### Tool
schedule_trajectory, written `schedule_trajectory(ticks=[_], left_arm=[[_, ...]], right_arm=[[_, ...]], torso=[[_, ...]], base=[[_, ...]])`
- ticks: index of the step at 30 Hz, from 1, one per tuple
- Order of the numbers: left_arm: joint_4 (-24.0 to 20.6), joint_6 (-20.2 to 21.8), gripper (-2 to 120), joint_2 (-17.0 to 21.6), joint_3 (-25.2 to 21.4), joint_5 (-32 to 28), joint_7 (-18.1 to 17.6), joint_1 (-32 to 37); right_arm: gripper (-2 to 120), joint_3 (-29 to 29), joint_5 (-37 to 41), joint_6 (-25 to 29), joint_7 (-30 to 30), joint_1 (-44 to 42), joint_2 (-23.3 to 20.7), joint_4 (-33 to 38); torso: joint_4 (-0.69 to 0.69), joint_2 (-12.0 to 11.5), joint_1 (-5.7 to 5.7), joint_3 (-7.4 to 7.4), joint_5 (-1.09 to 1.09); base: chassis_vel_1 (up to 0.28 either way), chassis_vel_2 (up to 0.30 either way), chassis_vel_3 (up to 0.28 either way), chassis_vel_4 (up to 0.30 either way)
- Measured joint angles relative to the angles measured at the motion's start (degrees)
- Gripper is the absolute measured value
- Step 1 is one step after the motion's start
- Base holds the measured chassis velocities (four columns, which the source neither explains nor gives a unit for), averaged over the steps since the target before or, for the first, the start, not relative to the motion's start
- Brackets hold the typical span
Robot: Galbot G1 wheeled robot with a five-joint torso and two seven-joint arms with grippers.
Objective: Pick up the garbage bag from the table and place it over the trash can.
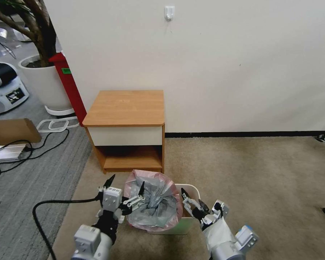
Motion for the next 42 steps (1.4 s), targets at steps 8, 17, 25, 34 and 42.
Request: schedule_trajectory(ticks=[8,17,25,34,42], left_arm=[[4.2,2.8,86,0.9,1.9,-0.8,-3.5,-3.4],[8.5,4.6,83,1.3,4.1,-3.8,-5.9,-6.7],[10.4,8.0,73,1.9,6.3,-5.5,-8.6,-8.3],[12.2,9.0,69,2.0,6.7,-6.1,-10.2,-9.0],[14.5,9.1,67,1.9,7.3,-7.6,-10.8,-10.7]], right_arm=[[100,-1.8,-1.5,2.7,0.1,-0.5,0.6,-0.1],[100,-2.0,-2.9,3.4,0.2,-1.4,1.7,2.0],[100,-1.5,-7.1,7.4,1.4,-1.6,2.9,1.7],[100,-1.6,-8.1,9.4,2.8,-1.8,3.3,0.9],[100,-2.1,-8.5,10.0,4.1,-1.8,3.6,0.7]], torso=[[0.0,0.0,0.0,0.0,0.01],[0.0,0.0,0.0,0.0,0.01],[0.0,0.0,0.0,0.0,0.01],[0.0,0.0,0.0,0.0,0.01],[0.01,0.0,0.0,0.0,0.01]], base=[[0.0,0.0,0.0,0.0],[0.0,0.0,0.0,0.0],[0.0,0.0,0.0,0.0],[0.0,0.0,0.0,0.0],[0.0,0.0,0.0,0.0]])
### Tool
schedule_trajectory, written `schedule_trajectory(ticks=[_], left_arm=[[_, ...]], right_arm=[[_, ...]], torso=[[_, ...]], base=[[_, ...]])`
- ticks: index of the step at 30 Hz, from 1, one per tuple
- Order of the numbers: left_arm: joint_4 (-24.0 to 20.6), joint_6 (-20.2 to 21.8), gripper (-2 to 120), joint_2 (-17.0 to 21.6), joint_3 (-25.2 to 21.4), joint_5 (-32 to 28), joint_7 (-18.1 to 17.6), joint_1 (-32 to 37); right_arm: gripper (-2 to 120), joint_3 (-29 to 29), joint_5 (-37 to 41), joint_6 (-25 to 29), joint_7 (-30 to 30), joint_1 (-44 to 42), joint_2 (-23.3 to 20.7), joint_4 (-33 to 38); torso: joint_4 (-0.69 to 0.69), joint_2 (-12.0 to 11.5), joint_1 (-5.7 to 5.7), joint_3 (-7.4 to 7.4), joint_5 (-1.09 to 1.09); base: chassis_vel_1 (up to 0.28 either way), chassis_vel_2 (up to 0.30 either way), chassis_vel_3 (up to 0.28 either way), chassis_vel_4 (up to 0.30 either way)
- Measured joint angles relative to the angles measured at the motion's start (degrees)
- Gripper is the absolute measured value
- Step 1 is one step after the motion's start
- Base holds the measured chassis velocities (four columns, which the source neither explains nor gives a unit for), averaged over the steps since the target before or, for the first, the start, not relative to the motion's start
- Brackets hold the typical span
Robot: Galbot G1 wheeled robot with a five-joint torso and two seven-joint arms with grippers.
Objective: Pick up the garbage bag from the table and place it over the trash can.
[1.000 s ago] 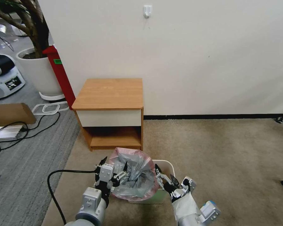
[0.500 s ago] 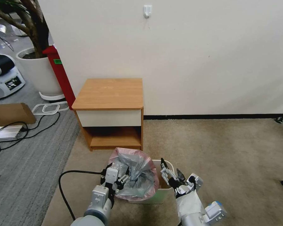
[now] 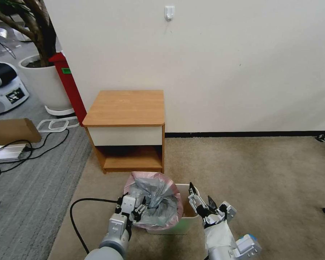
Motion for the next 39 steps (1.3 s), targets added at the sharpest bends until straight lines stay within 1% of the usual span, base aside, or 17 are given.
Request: schedule_trajectory(ticks=[4,7,8,11,16,17,21,30,33,34,35,36,37,38,39], left_arm=[[1.1,0.3,67,-0.1,0.6,-1.7,-0.7,-1.1],[1.3,2.2,66,0.0,1.4,-3.9,-2.1,-2.2],[1.3,2.2,66,0.0,1.4,-3.9,-2.1,-2.2],[1.4,4.0,63,0.3,2.0,-5.5,-3.5,-3.3],[2.8,5.3,56,0.8,2.3,-7.2,-4.7,-4.9],[2.8,5.3,56,0.8,2.3,-7.2,-4.7,-4.9],[2.8,7.3,56,1.1,2.3,-10.4,-6.2,-5.9],[2.8,8.8,53,1.2,2.8,-12.2,-6.7,-7.0],[3.0,9.4,45,0.9,3.5,-13.2,-7.3,-7.6],[3.0,9.4,45,0.9,3.5,-13.2,-7.3,-7.6],[3.2,9.6,39,0.6,3.9,-13.8,-8.0,-7.9],[3.3,9.7,37,0.6,4.0,-13.9,-8.2,-8.0],[3.4,9.8,31,0.4,4.3,-14.0,-8.5,-8.0],[3.4,9.8,31,0.4,4.3,-14.0,-8.5,-8.0],[3.4,9.8,27,0.4,4.4,-14.0,-8.7,-8.0]], right_arm=[[100,0.0,-0.3,0.3,0.2,-0.3,0.2,0.0],[100,0.0,-0.3,0.4,0.5,-0.5,0.2,0.0],[100,0.0,-0.3,0.4,0.5,-0.5,0.2,0.0],[100,0.0,-0.3,0.4,0.7,-0.5,0.5,0.0],[100,0.0,-1.1,0.6,0.8,-0.7,0.7,-0.3],[100,0.0,-1.1,0.6,0.8,-0.7,0.7,-0.3],[100,-0.2,-1.4,0.7,0.9,-1.1,0.8,-0.5],[100,-0.5,-2.2,1.1,1.1,-1.4,1.2,-0.6],[100,-0.5,-2.6,1.7,1.1,-1.7,1.2,-0.6],[100,-0.5,-2.6,1.7,1.1,-1.7,1.2,-0.6],[100,-0.5,-2.9,2.1,1.2,-2.0,1.2,-0.6],[100,-0.5,-2.9,2.1,1.2,-2.1,1.2,-0.6],[100,-0.5,-3.0,2.3,1.2,-2.2,1.2,-0.5],[100,-0.5,-3.0,2.3,1.2,-2.2,1.2,-0.5],[100,-0.5,-3.0,2.3,1.3,-2.3,1.2,-0.5]], torso=[[0.0,0.0,0.0,0.0,0.0],[0.0,0.0,0.0,0.0,0.0],[0.0,0.0,0.0,0.0,0.0],[0.0,0.0,0.0,0.0,0.0],[0.0,0.0,0.0,0.0,0.0],[0.0,0.0,0.0,0.0,0.0],[0.0,0.0,0.0,0.0,0.0],[0.0,0.0,0.0,0.0,0.0],[0.0,0.0,0.0,0.0,0.0],[0.0,0.0,0.0,0.0,0.0],[0.0,0.0,0.0,0.0,0.0],[0.0,0.0,0.0,0.0,0.0],[0.0,0.0,0.0,0.0,0.0],[0.0,0.0,0.0,0.0,0.0],[0.0,0.0,0.0,0.0,0.0]], base=[[0.0,0.0,0.0,0.0],[0.0,0.0,0.0,0.0],[0.0,0.0,0.0,0.0],[0.0,0.0,0.0,0.0],[0.0,0.0,0.0,0.0],[0.0,0.0,0.0,0.0],[0.0,0.0,0.0,0.0],[0.0,0.0,0.0,0.0],[0.0,0.0,0.0,0.0],[0.0,0.0,0.0,0.0],[0.0,0.0,0.0,0.0],[0.0,0.0,0.0,0.0],[0.0,0.0,0.0,0.0],[0.0,0.0,0.0,0.0],[0.0,0.0,0.0,0.0]])
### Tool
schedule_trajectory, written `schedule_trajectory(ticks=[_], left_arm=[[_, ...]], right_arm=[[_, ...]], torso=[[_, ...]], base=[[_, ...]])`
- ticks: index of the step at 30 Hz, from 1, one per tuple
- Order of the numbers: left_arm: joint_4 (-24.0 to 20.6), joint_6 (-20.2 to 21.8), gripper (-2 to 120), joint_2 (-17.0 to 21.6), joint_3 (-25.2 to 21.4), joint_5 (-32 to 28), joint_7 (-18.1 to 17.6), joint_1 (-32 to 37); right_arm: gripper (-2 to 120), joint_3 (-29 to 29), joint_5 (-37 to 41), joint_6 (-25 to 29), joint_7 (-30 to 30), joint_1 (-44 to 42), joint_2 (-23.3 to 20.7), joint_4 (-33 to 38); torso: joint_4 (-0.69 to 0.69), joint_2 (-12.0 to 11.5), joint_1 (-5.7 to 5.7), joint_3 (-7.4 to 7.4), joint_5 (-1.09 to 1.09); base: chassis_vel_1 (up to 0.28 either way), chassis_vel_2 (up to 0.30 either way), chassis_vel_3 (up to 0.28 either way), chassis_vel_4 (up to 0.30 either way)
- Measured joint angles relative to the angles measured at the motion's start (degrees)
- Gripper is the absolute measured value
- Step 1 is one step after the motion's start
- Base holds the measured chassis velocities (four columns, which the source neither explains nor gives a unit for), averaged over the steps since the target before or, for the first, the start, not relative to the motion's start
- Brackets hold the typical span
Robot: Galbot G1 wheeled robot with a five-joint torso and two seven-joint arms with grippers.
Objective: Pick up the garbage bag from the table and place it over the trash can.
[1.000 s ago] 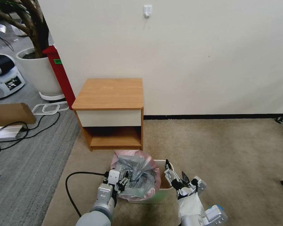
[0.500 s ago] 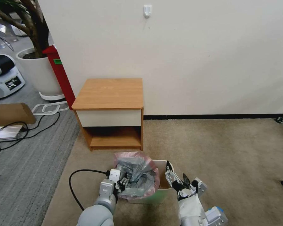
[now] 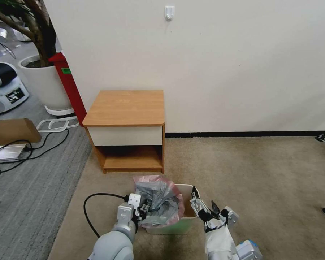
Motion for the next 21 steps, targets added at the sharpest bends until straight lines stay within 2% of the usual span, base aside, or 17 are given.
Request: schedule_trajectory(ticks=[4,9,12,13,14,17,18,21], left_arm=[[0.0,0.0,11,-0.1,0.1,-0.3,-0.2,0.5],[-0.1,-0.3,10,0.0,-0.3,-0.8,-0.1,1.0],[-0.2,-4.6,10,-0.1,-1.4,-1.2,0.6,2.6],[-0.5,-6.6,9,-0.1,-2.2,-1.1,1.9,3.4],[-0.5,-6.6,9,-0.1,-2.2,-1.1,1.9,3.4],[-1.4,-11.5,7,-0.3,-5.6,-0.1,6.5,6.2],[-1.4,-11.5,7,-0.3,-5.6,-0.1,6.5,6.2],[-2.4,-15.1,7,-0.6,-8.5,0.0,10.5,8.3]], right_arm=[[100,0.0,-0.7,0.0,0.1,0.0,0.0,0.4],[100,-0.8,-1.9,-2.5,-0.4,1.1,-1.1,1.6],[100,-1.8,-4.9,-5.7,-2.2,1.9,-2.3,3.1],[100,-1.9,-6.3,-6.5,-3.1,2.0,-2.9,3.4],[100,-1.9,-6.3,-6.5,-3.1,2.0,-2.9,3.4],[100,-2.7,-9.3,-8.2,-4.2,2.6,-4.7,2.7],[100,-2.7,-9.3,-8.2,-4.2,2.6,-4.7,2.7],[100,-3.8,-12.0,-11.0,-4.2,3.8,-6.3,1.8]], torso=[[0.0,0.0,0.0,0.0,-0.01],[-0.01,0.0,0.0,0.0,-0.01],[0.0,0.0,0.0,0.0,-0.01],[-0.01,0.0,0.0,0.0,-0.01],[-0.01,0.0,0.0,0.0,-0.01],[0.0,0.0,0.0,0.0,0.0],[0.0,0.0,0.0,0.0,0.0],[0.0,0.0,0.0,0.0,0.0]], base=[[0.0,0.0,0.0,0.0],[0.0,0.0,0.0,0.0],[0.0,0.0,0.0,0.0],[0.0,0.0,0.0,0.0],[0.0,0.0,0.0,0.0],[0.0,0.0,0.0,0.0],[0.0,0.0,0.0,0.0],[0.0,0.0,0.0,0.0]])
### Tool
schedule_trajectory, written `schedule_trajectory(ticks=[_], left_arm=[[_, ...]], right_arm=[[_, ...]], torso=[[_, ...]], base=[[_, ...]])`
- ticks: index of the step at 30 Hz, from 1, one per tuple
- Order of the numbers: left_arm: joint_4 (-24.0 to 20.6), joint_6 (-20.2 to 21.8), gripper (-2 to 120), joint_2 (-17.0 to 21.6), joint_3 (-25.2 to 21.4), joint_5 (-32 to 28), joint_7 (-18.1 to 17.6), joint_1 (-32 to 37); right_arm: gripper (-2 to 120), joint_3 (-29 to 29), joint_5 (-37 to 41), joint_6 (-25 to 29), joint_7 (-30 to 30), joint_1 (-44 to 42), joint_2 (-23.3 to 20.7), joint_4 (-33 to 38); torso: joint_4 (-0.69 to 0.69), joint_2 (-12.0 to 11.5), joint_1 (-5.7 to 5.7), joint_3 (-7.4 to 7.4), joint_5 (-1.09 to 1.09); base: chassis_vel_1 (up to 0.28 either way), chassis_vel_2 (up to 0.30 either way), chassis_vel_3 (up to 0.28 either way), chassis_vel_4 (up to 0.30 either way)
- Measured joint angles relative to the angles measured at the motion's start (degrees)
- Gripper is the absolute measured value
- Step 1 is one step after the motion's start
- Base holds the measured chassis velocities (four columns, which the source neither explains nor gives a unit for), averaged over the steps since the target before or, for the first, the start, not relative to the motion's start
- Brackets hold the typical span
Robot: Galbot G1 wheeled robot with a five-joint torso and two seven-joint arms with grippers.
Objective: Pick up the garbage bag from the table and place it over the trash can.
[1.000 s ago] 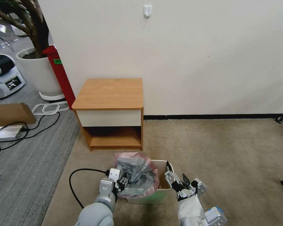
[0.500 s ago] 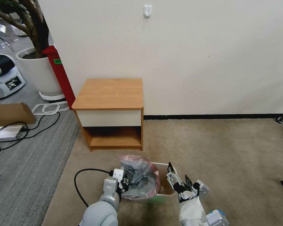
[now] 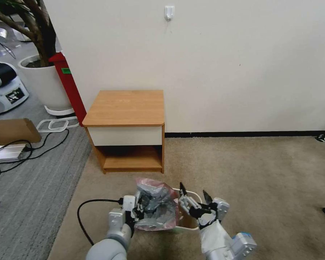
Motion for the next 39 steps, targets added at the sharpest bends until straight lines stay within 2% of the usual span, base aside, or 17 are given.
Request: schedule_trajectory(ticks=[1,4,5,8,13,16,27,33,35,39], left_arm=[[0.0,0.0,7,0.0,0.0,0.0,0.0,0.0],[-0.6,-3.9,7,-0.5,-2.2,-0.1,3.6,1.7],[-0.6,-3.9,7,-0.5,-2.2,-0.1,3.6,1.7],[-1.0,-7.3,7,-1.1,-3.5,-0.4,6.4,3.1],[-1.2,-9.9,7,-1.6,-4.2,-0.4,8.1,4.0],[-1.3,-11.8,7,-1.9,-4.7,-0.3,10.3,4.8],[-1.8,-13.4,7,-2.2,-5.9,-1.9,13.5,6.1],[-1.8,-15.3,7,-2.1,-6.8,-2.8,16.3,6.5],[-1.6,-16.1,7,-1.9,-6.9,-2.8,17.4,6.5],[-1.5,-16.7,7,-1.8,-6.9,-2.8,18.3,6.3]], right_arm=[[100,0.0,0.0,0.0,0.0,0.0,0.0,0.0],[100,-1.5,-0.8,-3.9,2.3,2.5,-0.3,-1.1],[100,-1.5,-0.8,-3.9,2.3,2.5,-0.3,-1.1],[100,-2.8,-0.5,-7.7,3.4,4.6,-0.4,-1.3],[100,-3.4,1.3,-8.9,3.4,5.4,-0.8,-1.2],[100,-3.6,3.6,-9.1,3.2,6.1,-0.8,-1.0],[100,-3.7,7.9,-9.6,3.1,8.9,1.2,-4.5],[100,-3.7,10.3,-10.3,3.6,9.2,1.6,-5.4],[98,-3.7,10.6,-10.4,3.6,9.4,1.6,-5.4],[88,-3.7,10.8,-10.4,3.7,9.4,1.6,-5.4]], torso=[[0.0,0.0,0.0,0.0,0.0],[0.0,0.0,0.0,0.0,0.0],[0.0,0.0,0.0,0.0,0.0],[0.0,0.0,0.0,0.0,-0.01],[0.01,0.0,0.0,0.0,-0.01],[0.0,0.0,0.0,0.0,-0.01],[0.0,0.0,0.0,0.0,0.0],[0.0,0.0,0.0,0.0,-0.01],[0.0,0.0,0.0,0.0,0.0],[0.0,0.0,0.0,0.0,-0.01]], base=[[0.0,0.0,0.0,0.0],[0.0,0.0,0.0,0.0],[0.0,0.0,0.0,0.0],[0.0,0.0,0.0,0.0],[0.0,0.0,0.0,0.0],[0.0,0.0,0.0,0.0],[0.0,0.0,0.0,0.0],[0.0,0.0,0.0,0.0],[0.0,0.0,0.0,0.0],[0.0,0.0,0.0,0.0]])
